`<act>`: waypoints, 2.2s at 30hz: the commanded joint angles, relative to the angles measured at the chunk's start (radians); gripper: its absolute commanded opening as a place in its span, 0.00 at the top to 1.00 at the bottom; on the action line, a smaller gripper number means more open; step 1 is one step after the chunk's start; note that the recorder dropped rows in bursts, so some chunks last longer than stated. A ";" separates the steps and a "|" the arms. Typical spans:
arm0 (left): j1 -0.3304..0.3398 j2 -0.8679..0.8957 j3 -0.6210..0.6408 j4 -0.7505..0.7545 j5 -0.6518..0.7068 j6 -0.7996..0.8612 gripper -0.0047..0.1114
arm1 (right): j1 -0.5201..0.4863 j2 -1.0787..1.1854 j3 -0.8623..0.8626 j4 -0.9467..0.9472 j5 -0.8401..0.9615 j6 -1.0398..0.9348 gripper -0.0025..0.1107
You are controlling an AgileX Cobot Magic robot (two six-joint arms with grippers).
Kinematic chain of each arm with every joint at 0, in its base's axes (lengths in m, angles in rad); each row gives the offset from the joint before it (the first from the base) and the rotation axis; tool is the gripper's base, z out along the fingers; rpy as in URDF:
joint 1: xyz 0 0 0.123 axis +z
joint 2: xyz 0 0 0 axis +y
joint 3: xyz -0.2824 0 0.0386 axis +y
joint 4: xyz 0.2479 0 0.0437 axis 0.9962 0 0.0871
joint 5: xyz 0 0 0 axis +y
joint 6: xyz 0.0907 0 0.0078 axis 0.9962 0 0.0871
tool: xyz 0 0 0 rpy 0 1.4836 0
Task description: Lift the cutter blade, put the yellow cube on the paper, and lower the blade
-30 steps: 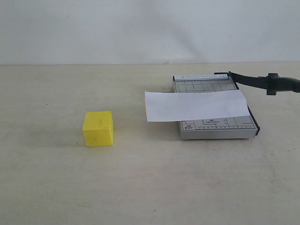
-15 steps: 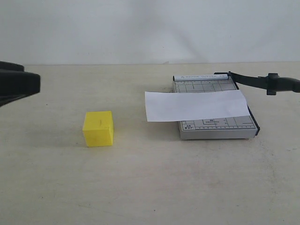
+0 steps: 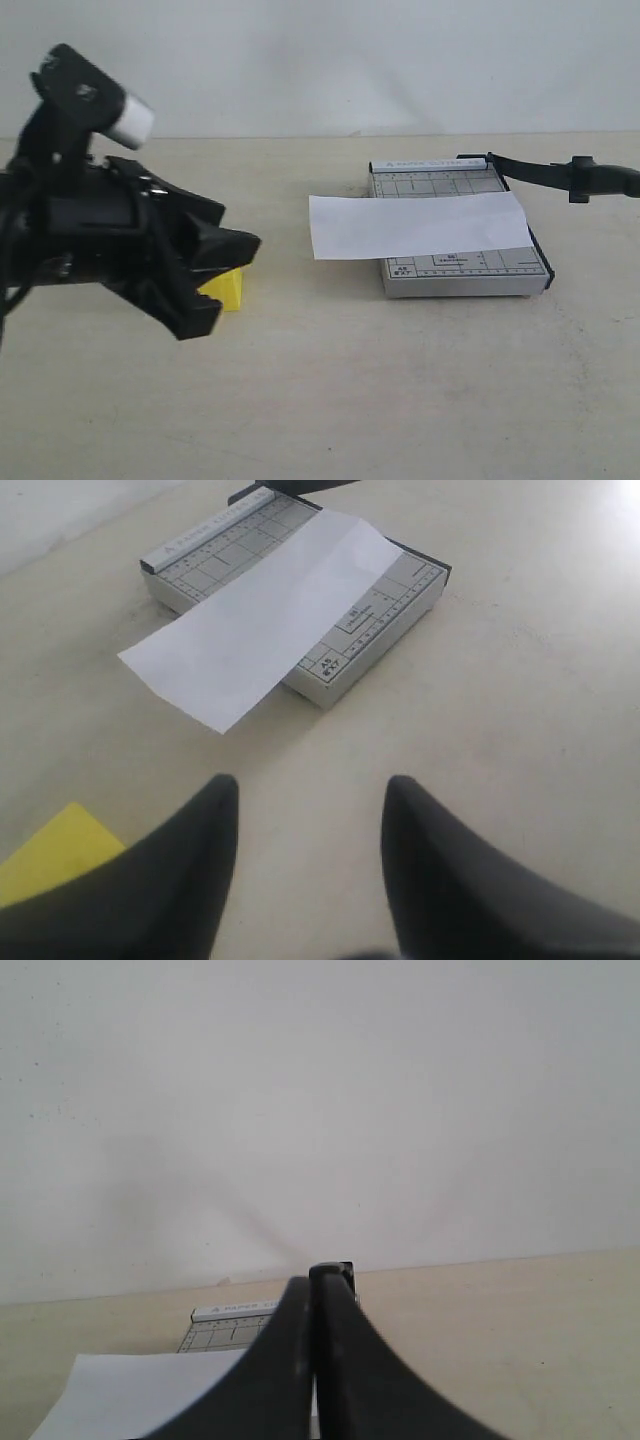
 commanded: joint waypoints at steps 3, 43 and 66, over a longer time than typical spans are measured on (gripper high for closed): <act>-0.167 0.188 -0.120 -0.005 -0.131 0.010 0.58 | 0.003 -0.003 0.000 -0.003 -0.013 0.000 0.98; -0.319 0.938 -0.709 0.079 -0.594 -0.011 0.87 | 0.003 -0.003 0.000 -0.003 -0.013 0.000 0.98; -0.215 0.999 -0.835 0.045 -0.325 -0.114 0.92 | 0.003 -0.003 0.000 -0.006 -0.013 0.000 0.98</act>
